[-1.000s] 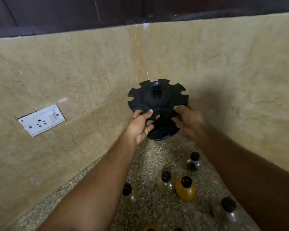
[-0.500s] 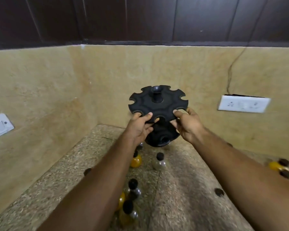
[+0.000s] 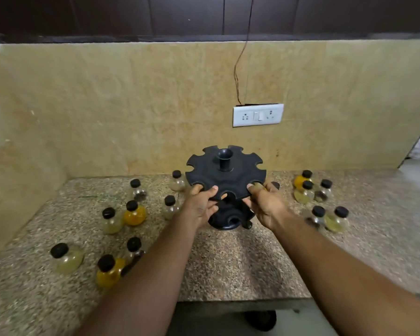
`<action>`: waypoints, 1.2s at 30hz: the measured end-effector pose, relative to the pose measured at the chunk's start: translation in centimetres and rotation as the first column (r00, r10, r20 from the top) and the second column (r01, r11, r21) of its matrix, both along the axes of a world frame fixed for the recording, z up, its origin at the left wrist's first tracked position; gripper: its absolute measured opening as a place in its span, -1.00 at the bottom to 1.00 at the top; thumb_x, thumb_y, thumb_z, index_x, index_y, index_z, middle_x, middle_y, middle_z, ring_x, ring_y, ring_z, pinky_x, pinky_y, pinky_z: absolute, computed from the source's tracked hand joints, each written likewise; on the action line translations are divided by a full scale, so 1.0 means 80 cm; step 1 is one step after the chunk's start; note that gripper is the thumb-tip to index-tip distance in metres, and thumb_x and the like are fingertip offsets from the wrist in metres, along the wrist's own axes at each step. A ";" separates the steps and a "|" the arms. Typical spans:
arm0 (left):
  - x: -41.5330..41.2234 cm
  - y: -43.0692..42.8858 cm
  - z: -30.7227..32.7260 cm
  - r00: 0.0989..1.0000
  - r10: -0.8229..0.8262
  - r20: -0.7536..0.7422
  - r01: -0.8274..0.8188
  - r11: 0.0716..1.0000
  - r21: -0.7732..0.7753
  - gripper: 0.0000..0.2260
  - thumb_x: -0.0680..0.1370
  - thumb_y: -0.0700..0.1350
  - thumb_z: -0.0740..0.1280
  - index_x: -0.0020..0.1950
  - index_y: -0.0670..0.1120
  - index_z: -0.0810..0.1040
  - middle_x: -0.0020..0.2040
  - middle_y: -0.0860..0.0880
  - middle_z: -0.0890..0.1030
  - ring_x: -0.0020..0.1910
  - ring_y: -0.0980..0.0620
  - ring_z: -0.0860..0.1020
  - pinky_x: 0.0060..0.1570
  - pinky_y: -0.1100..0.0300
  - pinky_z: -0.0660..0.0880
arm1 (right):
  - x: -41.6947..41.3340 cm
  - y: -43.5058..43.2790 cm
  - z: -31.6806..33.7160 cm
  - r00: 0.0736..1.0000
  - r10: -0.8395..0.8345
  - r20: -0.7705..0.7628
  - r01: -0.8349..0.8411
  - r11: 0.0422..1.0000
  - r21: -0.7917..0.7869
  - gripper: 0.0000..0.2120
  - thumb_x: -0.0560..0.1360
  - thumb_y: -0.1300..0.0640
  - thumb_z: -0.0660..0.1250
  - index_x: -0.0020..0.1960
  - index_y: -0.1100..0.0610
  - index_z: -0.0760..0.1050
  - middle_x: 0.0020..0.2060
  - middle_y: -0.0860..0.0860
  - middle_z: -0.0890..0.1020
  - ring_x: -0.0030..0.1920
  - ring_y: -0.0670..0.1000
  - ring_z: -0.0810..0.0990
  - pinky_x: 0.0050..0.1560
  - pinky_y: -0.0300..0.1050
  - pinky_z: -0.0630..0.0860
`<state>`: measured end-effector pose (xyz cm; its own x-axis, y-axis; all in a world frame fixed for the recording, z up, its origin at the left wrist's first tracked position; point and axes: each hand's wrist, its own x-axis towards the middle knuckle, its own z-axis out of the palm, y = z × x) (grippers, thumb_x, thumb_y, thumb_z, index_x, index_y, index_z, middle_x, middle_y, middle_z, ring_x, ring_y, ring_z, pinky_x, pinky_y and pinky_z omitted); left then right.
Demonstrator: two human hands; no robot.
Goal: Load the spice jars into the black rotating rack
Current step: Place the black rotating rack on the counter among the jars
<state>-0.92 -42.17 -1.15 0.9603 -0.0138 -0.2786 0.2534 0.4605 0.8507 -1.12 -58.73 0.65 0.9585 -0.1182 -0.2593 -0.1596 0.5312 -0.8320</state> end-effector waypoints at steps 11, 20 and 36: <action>-0.011 -0.014 -0.063 0.992 0.070 -0.104 -0.063 0.996 0.062 -0.68 0.64 -0.23 0.30 0.40 -0.08 0.43 0.20 -0.08 0.66 -0.05 0.00 0.70 -0.13 0.08 0.51 | 0.005 -0.019 -0.073 0.989 0.083 -0.120 -0.082 0.997 0.017 -0.59 0.61 0.38 0.29 0.38 0.06 0.41 0.07 0.13 0.70 0.02 0.14 0.73 0.19 0.15 0.61; 0.010 -0.006 -0.067 0.986 0.124 -0.107 -0.118 0.991 0.061 -0.69 0.62 -0.21 0.34 0.37 -0.07 0.46 0.25 -0.08 0.66 -0.05 0.02 0.71 -0.28 0.16 0.55 | 0.030 -0.018 -0.083 0.982 0.166 -0.094 -0.171 0.984 -0.050 -0.73 0.60 0.31 0.34 0.23 0.04 0.53 0.16 0.12 0.69 0.11 0.10 0.70 -0.10 -0.11 0.67; 0.022 -0.037 -0.062 0.993 0.102 -0.053 -0.107 0.990 -0.093 -0.57 0.60 -0.23 0.37 0.45 -0.09 0.39 0.25 -0.12 0.65 0.00 -0.06 0.71 -0.22 0.14 0.58 | 0.042 -0.051 -0.075 0.986 0.167 -0.001 -0.167 0.985 -0.041 -0.72 0.59 0.29 0.35 0.26 0.07 0.53 -0.11 0.08 0.66 -0.39 -0.12 0.53 -0.21 -0.22 0.64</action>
<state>0.84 -45.16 -6.09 0.9434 0.0574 -0.3266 0.2390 0.5652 0.7896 2.27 -62.78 -5.36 0.9663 0.0332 -0.2551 -0.2411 0.4629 -0.8530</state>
